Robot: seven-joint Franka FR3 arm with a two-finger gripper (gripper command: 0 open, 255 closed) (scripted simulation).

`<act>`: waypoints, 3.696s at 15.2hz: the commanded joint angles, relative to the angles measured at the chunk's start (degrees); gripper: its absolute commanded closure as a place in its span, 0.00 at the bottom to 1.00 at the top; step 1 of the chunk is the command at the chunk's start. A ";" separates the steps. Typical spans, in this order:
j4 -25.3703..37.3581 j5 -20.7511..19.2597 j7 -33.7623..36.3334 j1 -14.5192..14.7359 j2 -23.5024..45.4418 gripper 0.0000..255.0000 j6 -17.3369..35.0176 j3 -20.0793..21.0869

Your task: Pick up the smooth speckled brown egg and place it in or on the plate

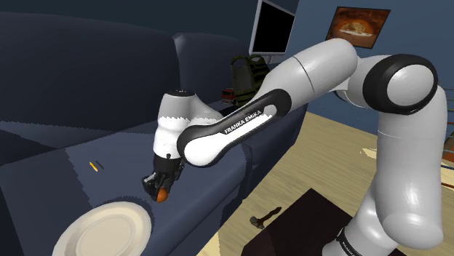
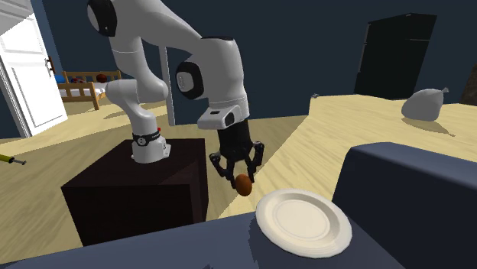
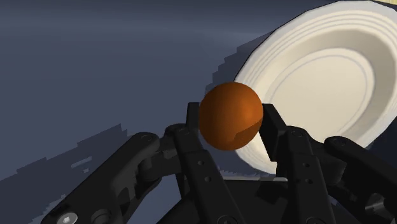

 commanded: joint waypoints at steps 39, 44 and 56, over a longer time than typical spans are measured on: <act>44.71 -10.58 15.08 23.42 32.57 0.00 -12.03 -4.96; 44.71 -10.58 15.08 23.42 32.58 0.00 -12.03 -4.96; 42.49 -9.55 14.82 22.13 27.26 0.00 -15.18 -3.85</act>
